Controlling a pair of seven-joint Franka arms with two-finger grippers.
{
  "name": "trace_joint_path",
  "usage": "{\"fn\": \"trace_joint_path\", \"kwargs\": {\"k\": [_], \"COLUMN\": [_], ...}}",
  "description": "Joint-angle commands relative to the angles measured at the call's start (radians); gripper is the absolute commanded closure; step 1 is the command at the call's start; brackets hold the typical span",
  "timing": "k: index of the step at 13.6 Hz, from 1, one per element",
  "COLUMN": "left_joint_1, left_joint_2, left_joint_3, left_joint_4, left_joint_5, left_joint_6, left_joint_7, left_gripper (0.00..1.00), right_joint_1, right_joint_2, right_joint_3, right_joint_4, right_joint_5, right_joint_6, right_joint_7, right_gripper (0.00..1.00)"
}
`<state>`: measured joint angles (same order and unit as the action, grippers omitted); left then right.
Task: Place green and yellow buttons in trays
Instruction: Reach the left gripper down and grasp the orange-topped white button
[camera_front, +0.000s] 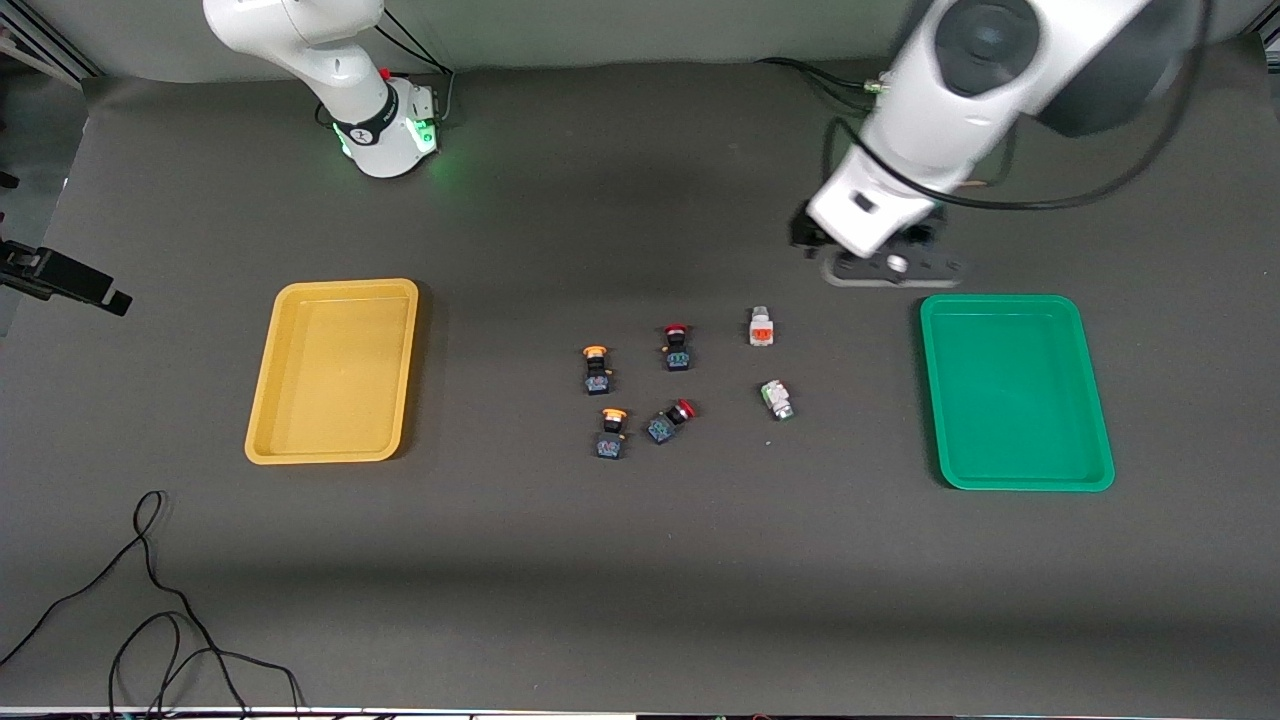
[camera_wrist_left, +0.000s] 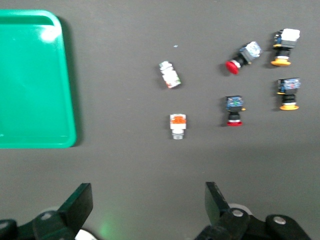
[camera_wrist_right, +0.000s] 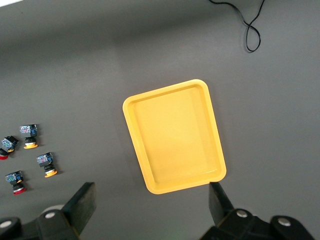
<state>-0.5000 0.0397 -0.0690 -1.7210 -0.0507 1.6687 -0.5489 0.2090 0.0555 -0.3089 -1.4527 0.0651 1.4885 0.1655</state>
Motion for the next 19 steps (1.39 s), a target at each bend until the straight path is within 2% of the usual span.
{"fn": "trace_joint_path", "kwargs": {"k": [1, 3, 5, 8, 14, 16, 19], "left_joint_1": [-0.067, -0.089, -0.092, -0.098, -0.111, -0.114, -0.114], "left_joint_2": [-0.012, -0.011, -0.008, 0.029, 0.287, 0.350, 0.388], "left_joint_3": [0.018, 0.018, 0.018, 0.017, 0.017, 0.017, 0.017], "left_joint_4": [-0.070, -0.136, -0.240, -0.437, -0.457, -0.457, -0.451], "left_joint_5": [-0.006, -0.006, -0.006, 0.000, 0.000, 0.000, 0.000], "left_joint_6": [0.080, 0.159, 0.267, 0.516, 0.788, 0.850, 0.870], "left_joint_7": [-0.078, -0.130, -0.132, -0.132, -0.141, -0.143, -0.143], "left_gripper": [0.00, 0.00, 0.00, 0.00, 0.00, 0.00, 0.00], "right_joint_1": [0.009, 0.006, 0.009, 0.009, 0.009, 0.009, 0.010], "right_joint_2": [0.000, 0.012, 0.014, 0.026, 0.029, 0.044, 0.047], "right_joint_3": [-0.001, 0.001, 0.001, 0.001, 0.001, 0.002, 0.004], "right_joint_4": [0.005, 0.005, -0.004, -0.008, -0.008, -0.006, -0.008], "right_joint_5": [-0.016, -0.008, -0.007, -0.008, -0.008, -0.008, -0.007], "right_joint_6": [-0.011, -0.011, -0.011, -0.016, -0.016, -0.016, -0.016], "right_joint_7": [0.011, 0.008, 0.016, 0.006, 0.008, 0.006, 0.006], "right_gripper": [0.00, 0.00, 0.00, 0.00, 0.00, 0.00, 0.00]}}
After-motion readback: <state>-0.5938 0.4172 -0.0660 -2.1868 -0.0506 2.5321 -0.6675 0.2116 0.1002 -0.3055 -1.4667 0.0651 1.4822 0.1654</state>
